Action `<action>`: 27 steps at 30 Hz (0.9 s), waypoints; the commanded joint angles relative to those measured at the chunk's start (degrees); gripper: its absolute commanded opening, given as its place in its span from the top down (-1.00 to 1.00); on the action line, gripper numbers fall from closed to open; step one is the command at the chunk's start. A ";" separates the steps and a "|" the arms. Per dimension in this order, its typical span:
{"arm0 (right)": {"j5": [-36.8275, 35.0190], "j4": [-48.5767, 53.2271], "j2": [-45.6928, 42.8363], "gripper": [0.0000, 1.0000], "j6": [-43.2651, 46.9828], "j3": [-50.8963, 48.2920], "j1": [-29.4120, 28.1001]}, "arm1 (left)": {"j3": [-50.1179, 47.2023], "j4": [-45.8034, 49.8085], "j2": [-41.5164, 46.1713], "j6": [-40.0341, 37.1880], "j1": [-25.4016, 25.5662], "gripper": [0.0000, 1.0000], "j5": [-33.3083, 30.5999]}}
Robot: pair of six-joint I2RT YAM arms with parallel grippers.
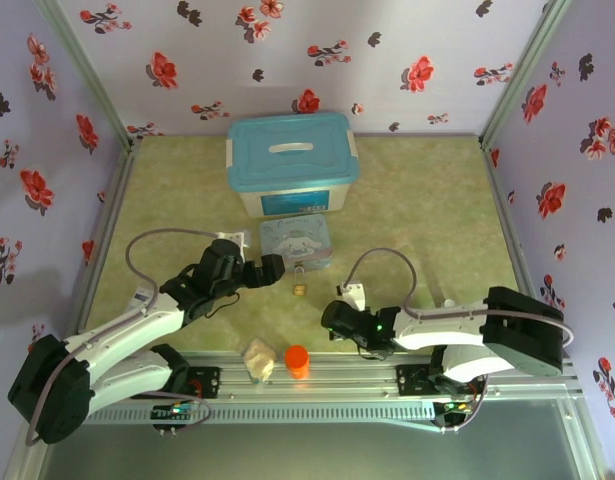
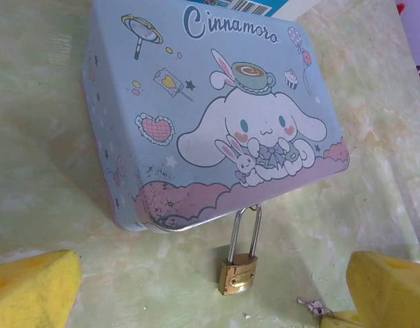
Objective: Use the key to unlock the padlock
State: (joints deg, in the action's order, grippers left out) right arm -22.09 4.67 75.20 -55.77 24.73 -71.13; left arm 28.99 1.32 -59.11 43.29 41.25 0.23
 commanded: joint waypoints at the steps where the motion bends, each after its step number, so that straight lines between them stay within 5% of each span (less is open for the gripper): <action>1: -0.85 1.46 -4.42 1.00 5.78 -2.77 1.82 | 0.50 -0.30 0.90 1.41 0.33 -0.99 -1.12; 12: 1.03 5.35 -24.61 1.00 19.36 1.92 8.77 | 2.46 -7.05 0.93 7.63 3.57 -0.97 1.78; 19: 6.39 0.32 -17.90 1.00 24.01 12.80 10.62 | -4.11 -29.03 1.28 33.17 7.31 -0.99 -2.22; 27: 12.26 -7.37 -3.84 1.00 26.07 22.23 10.56 | -6.02 -32.96 3.18 49.38 11.72 -1.00 -11.93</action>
State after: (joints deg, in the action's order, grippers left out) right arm -13.13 0.99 68.75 -31.64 44.21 -60.73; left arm 23.97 -26.61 -57.49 83.37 51.86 -6.28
